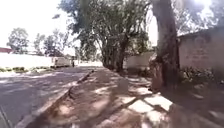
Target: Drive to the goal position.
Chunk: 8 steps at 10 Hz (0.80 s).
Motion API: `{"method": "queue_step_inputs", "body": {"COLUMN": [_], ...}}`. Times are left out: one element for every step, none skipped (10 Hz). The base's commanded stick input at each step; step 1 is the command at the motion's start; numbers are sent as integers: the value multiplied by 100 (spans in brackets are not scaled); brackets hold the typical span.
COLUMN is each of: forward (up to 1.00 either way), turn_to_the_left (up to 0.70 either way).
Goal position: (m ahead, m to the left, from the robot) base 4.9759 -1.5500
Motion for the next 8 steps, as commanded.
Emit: {"method": "queue_step_inputs", "body": {"forward": [70,70,70,70,70,70,70,70], "turn_to_the_left": [0,0,0,0,0,0,0,0]}}
